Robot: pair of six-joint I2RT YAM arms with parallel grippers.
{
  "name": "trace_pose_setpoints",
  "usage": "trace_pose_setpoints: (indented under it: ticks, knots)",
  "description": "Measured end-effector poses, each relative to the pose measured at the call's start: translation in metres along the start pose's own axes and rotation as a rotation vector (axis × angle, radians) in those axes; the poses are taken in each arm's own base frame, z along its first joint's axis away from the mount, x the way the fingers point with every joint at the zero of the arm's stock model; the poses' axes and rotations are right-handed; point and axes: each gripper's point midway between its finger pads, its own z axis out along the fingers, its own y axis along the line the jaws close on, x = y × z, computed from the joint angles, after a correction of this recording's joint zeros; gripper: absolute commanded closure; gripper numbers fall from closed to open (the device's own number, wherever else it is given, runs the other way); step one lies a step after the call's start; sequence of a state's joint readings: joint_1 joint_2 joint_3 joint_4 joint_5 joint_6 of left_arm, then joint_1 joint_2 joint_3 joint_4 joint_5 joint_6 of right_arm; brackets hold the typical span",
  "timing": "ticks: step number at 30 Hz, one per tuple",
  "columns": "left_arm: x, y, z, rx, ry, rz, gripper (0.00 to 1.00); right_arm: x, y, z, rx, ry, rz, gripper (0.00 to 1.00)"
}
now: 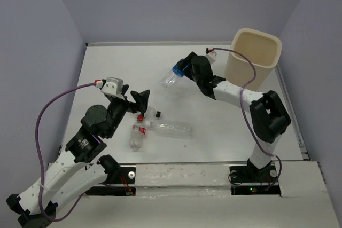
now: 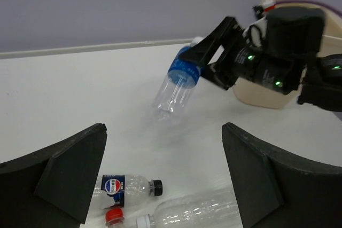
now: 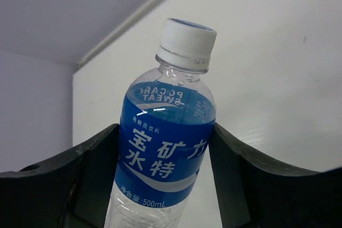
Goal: Put the plastic bottles in the bin
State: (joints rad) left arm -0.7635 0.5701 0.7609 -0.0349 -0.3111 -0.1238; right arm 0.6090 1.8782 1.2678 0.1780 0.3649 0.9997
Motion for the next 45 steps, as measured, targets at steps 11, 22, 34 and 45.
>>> trace_pose_setpoints:
  ticks: [11, 22, 34, 45]
  knots:
    - [0.022, 0.005, 0.012, -0.034, 0.079, 0.018, 0.01, -0.299, 0.083, -0.190, -0.131, -0.708, -0.279, 0.68]
    - [0.033, 0.010, 0.017, -0.071, 0.113, 0.004, 0.01, -0.399, -0.068, -0.182, 0.507, -0.822, -0.603, 0.18]
    - [0.070, 0.055, 0.032, -0.347, 0.228, -0.083, 0.01, -0.360, -0.042, -0.178, 0.380, -0.570, -0.729, 0.26]
    - [0.083, 0.073, 0.034, -0.481, 0.271, -0.253, 0.01, 0.020, 0.057, -0.169, -0.527, 0.284, -0.970, 0.06]
